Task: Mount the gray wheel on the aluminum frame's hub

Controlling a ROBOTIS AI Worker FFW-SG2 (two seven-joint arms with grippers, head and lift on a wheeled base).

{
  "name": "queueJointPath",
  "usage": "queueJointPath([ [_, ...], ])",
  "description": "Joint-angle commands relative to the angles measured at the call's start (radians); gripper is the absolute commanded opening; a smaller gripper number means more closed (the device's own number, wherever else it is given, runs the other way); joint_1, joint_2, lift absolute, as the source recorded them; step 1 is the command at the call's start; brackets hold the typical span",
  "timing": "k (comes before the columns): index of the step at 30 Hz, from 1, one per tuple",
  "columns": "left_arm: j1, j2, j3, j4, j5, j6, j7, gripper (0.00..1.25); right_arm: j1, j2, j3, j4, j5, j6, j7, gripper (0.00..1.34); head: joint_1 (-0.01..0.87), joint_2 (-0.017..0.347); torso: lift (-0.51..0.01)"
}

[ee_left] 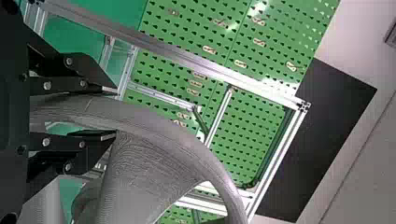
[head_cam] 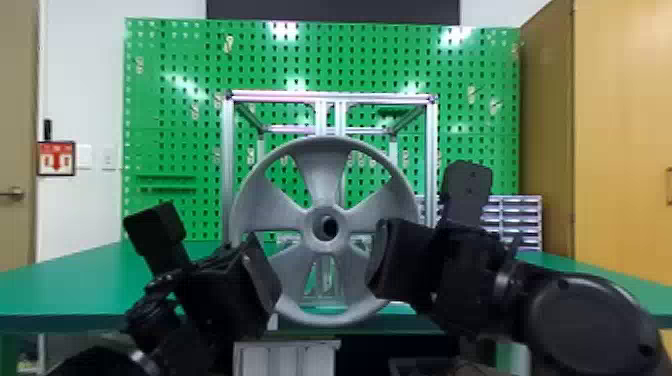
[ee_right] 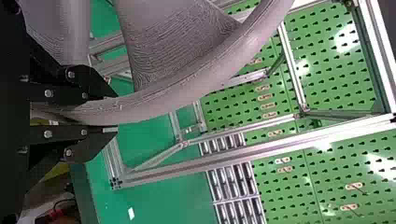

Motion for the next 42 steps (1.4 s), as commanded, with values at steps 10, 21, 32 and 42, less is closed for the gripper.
queueJointPath([
  [10, -0.020, -0.010, -0.003, 0.032, -0.034, -0.001, 0.001, 0.37, -0.038, 0.001, -0.003, 0.046, 0.007, 0.001, 0.003, 0.16, -0.005, 0.006, -0.499],
  [21, -0.042, -0.015, -0.008, 0.064, -0.049, -0.004, 0.026, 0.37, -0.055, 0.001, -0.009, 0.067, 0.023, 0.001, 0.002, 0.16, -0.005, 0.006, -0.499],
  [32, -0.065, -0.023, -0.020, 0.086, -0.054, -0.007, 0.028, 0.38, -0.073, 0.001, -0.006, 0.083, 0.032, 0.001, 0.002, 0.16, -0.005, 0.006, -0.499],
  [42, -0.077, -0.033, -0.021, 0.109, -0.065, -0.007, 0.031, 0.38, -0.095, 0.001, -0.002, 0.112, 0.032, 0.007, 0.002, 0.16, -0.005, 0.006, -0.499],
])
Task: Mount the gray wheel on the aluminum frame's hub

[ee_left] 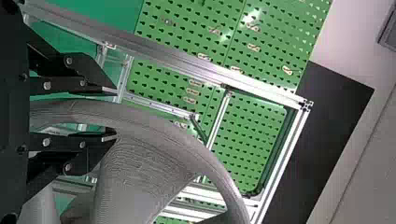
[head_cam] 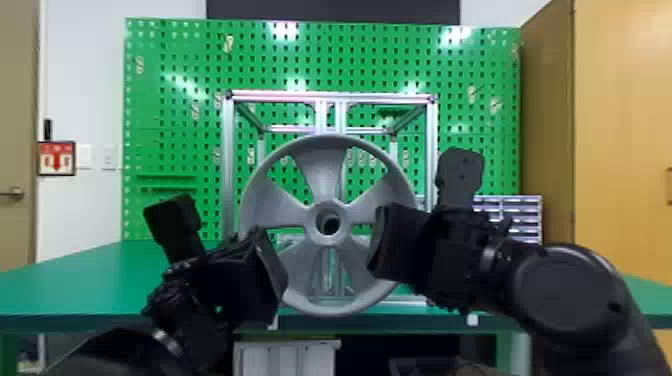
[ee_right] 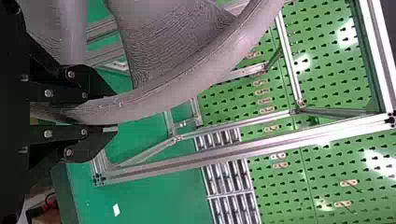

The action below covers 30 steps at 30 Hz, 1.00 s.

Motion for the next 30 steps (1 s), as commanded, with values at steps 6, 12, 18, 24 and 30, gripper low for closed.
queueJointPath([
  [6, -0.007, -0.008, -0.006, 0.020, -0.007, 0.000, 0.010, 0.38, -0.025, 0.001, 0.001, 0.040, 0.002, 0.016, 0.001, 0.16, -0.005, 0.006, -0.499],
  [12, -0.007, -0.010, -0.011, 0.021, -0.007, 0.002, 0.015, 0.38, -0.042, 0.001, -0.007, 0.062, 0.003, 0.030, 0.000, 0.16, -0.005, 0.006, -0.499],
  [18, -0.010, -0.011, -0.020, 0.023, -0.010, 0.000, 0.015, 0.38, -0.051, 0.001, -0.011, 0.068, 0.009, 0.037, 0.000, 0.16, -0.005, 0.006, -0.499],
  [24, -0.012, -0.013, -0.021, 0.021, -0.016, 0.000, 0.015, 0.38, -0.056, 0.001, -0.019, 0.074, 0.011, 0.036, 0.001, 0.16, -0.005, 0.006, -0.499],
  [30, -0.015, -0.013, -0.024, 0.021, -0.023, -0.003, 0.015, 0.38, -0.057, 0.001, -0.022, 0.086, 0.009, 0.024, 0.003, 0.16, -0.005, 0.006, -0.499],
])
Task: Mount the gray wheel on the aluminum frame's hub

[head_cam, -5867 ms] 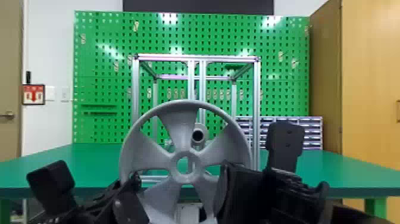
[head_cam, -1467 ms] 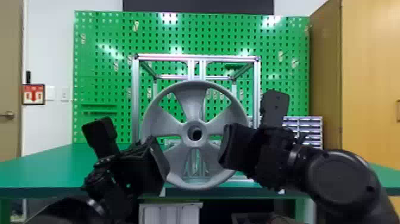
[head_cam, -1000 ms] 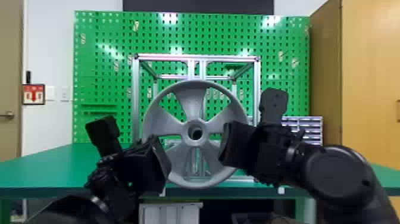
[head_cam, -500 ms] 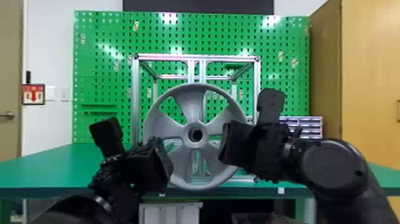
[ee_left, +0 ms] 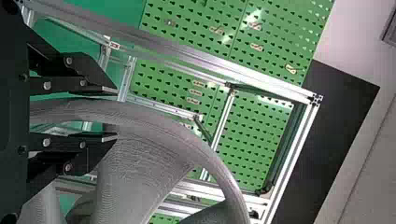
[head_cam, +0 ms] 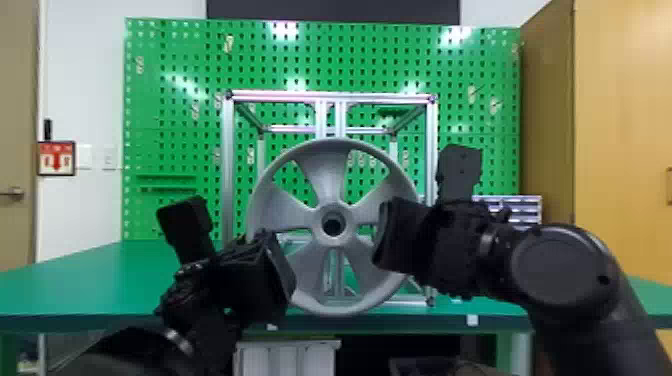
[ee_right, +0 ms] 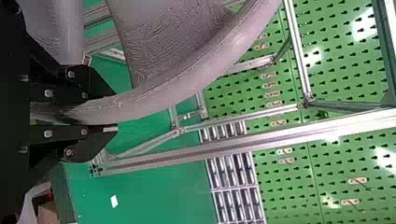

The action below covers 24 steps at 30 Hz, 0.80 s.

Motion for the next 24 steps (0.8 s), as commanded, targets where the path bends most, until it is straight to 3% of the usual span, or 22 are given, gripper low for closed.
queueJointPath([
  [1, 0.000, 0.000, -0.003, 0.000, -0.002, -0.003, 0.000, 0.38, -0.001, 0.001, -0.003, 0.013, -0.003, -0.010, 0.005, 0.16, -0.005, 0.006, -0.499],
  [24, 0.004, -0.002, 0.002, 0.004, -0.019, -0.010, 0.000, 0.38, -0.001, -0.002, -0.018, 0.059, 0.046, -0.019, 0.133, 0.16, -0.005, 0.006, -0.499],
])
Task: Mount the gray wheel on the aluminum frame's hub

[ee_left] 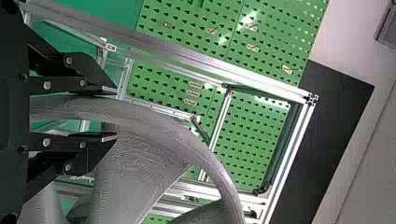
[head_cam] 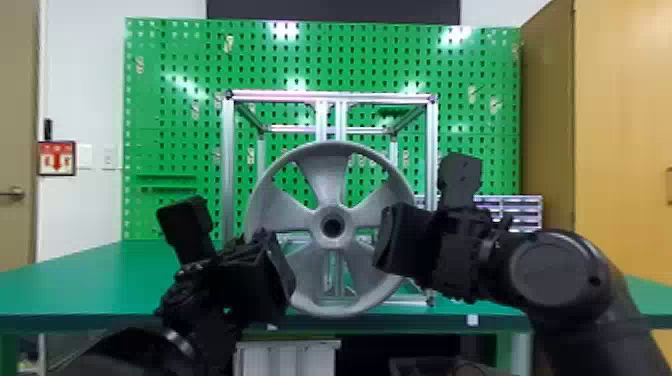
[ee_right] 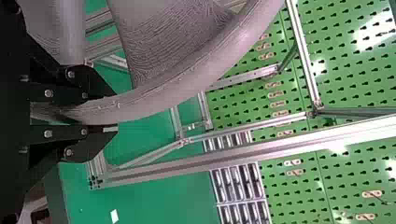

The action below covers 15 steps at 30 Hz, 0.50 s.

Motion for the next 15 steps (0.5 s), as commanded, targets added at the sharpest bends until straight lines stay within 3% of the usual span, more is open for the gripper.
queueJointPath([
  [1, 0.002, -0.003, 0.007, 0.006, -0.003, 0.000, 0.000, 0.38, 0.001, 0.000, 0.000, 0.008, 0.010, -0.002, 0.005, 0.16, -0.005, 0.006, -0.499],
  [15, 0.007, -0.005, 0.008, 0.009, -0.014, 0.000, 0.000, 0.38, 0.000, -0.002, -0.002, 0.011, 0.015, -0.003, 0.006, 0.16, -0.005, 0.006, -0.499],
])
